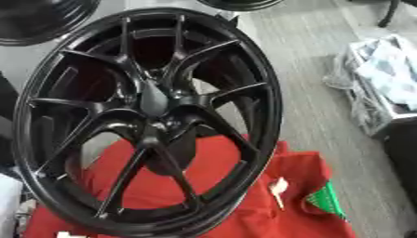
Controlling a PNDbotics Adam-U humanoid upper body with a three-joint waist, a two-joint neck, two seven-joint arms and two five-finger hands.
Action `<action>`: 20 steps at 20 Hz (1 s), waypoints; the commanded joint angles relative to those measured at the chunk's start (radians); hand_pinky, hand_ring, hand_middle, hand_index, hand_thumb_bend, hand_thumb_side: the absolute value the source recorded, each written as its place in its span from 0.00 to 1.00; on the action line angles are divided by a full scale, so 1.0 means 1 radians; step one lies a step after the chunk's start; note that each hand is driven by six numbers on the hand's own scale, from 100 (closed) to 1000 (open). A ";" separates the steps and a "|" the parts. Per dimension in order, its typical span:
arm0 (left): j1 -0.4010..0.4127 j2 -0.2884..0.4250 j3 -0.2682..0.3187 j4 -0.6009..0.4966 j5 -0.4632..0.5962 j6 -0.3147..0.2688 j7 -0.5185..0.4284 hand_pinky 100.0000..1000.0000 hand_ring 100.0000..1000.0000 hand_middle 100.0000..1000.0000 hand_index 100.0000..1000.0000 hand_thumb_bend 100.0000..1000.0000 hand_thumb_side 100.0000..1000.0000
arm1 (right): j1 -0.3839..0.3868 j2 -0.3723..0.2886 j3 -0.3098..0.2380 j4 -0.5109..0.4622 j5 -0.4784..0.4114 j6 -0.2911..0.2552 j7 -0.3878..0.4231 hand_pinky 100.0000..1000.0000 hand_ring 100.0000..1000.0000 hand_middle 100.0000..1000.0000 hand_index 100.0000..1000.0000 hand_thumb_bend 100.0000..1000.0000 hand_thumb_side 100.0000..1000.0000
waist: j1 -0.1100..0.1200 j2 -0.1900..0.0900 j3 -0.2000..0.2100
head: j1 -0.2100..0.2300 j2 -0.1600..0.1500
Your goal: Pull the pin out of the wheel hub.
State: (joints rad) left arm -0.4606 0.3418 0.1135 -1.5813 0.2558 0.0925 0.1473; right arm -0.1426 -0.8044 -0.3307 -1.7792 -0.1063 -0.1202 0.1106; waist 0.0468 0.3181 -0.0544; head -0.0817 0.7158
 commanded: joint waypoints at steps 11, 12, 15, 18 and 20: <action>-0.020 0.007 -0.007 -0.023 0.003 -0.003 -0.010 0.82 0.74 0.60 0.74 0.00 0.77 | -0.153 0.030 0.071 0.013 -0.319 0.077 -0.053 0.84 0.75 0.66 0.78 0.00 0.64 | 0.000 -0.022 0.012 | -0.010 -0.012; -0.021 0.006 -0.008 -0.024 0.003 -0.004 -0.012 0.82 0.74 0.60 0.74 0.00 0.77 | -0.169 0.038 0.079 0.020 -0.334 0.080 -0.042 0.83 0.75 0.66 0.78 0.00 0.64 | 0.000 -0.023 0.014 | -0.011 -0.012; -0.023 0.001 -0.012 -0.026 0.004 -0.009 -0.017 0.82 0.74 0.60 0.74 0.00 0.77 | -0.212 0.065 0.102 0.053 -0.369 0.103 -0.002 0.83 0.73 0.64 0.76 0.00 0.65 | 0.003 -0.022 0.019 | -0.016 -0.013; -0.025 -0.003 -0.015 -0.026 0.009 -0.012 -0.021 0.82 0.74 0.60 0.74 0.00 0.77 | -0.247 0.096 0.115 0.085 -0.394 0.131 0.036 0.82 0.72 0.63 0.76 0.00 0.66 | 0.007 -0.021 0.024 | -0.019 -0.013; -0.026 -0.006 -0.017 -0.027 0.011 -0.015 -0.023 0.82 0.74 0.60 0.74 0.00 0.77 | -0.264 0.116 0.120 0.098 -0.399 0.139 0.057 0.83 0.72 0.63 0.76 0.00 0.66 | 0.010 -0.019 0.027 | -0.021 -0.014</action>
